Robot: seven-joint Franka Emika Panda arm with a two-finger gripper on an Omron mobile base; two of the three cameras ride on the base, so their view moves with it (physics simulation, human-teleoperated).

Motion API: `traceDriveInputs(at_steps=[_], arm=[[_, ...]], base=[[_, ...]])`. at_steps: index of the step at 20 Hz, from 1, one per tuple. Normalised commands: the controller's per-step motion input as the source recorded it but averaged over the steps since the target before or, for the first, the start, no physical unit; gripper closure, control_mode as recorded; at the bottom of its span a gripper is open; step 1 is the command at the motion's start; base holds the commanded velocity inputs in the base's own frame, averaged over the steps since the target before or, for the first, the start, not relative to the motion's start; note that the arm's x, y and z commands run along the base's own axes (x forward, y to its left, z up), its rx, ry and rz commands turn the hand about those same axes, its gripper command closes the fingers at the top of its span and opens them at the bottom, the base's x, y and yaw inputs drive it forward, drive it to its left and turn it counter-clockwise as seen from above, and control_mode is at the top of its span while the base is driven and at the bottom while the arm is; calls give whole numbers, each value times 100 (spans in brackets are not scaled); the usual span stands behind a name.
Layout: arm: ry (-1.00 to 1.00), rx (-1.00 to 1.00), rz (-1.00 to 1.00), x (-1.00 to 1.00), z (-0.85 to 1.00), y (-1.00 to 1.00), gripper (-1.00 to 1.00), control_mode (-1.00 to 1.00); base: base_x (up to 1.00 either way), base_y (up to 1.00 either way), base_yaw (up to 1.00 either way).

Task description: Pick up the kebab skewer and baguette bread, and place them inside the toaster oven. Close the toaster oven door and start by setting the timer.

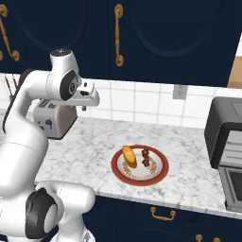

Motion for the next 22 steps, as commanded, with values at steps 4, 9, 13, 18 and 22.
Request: traceDriveInputs(at_steps=[4, 9, 13, 18, 22], arm=[[0, 0, 0, 0, 0, 0, -100, 100], [0, 0, 0, 0, 0, 0, -100, 100], [0, 0, 0, 0, 0, 0, -100, 100], [0, 0, 0, 0, 0, 0, -100, 100], [0, 0, 0, 0, 0, 0, -100, 100]], base=[[0, 0, 0], [-67, -20, 0], [-24, -86, -1], [5, -95, -1], [25, -79, 0]])
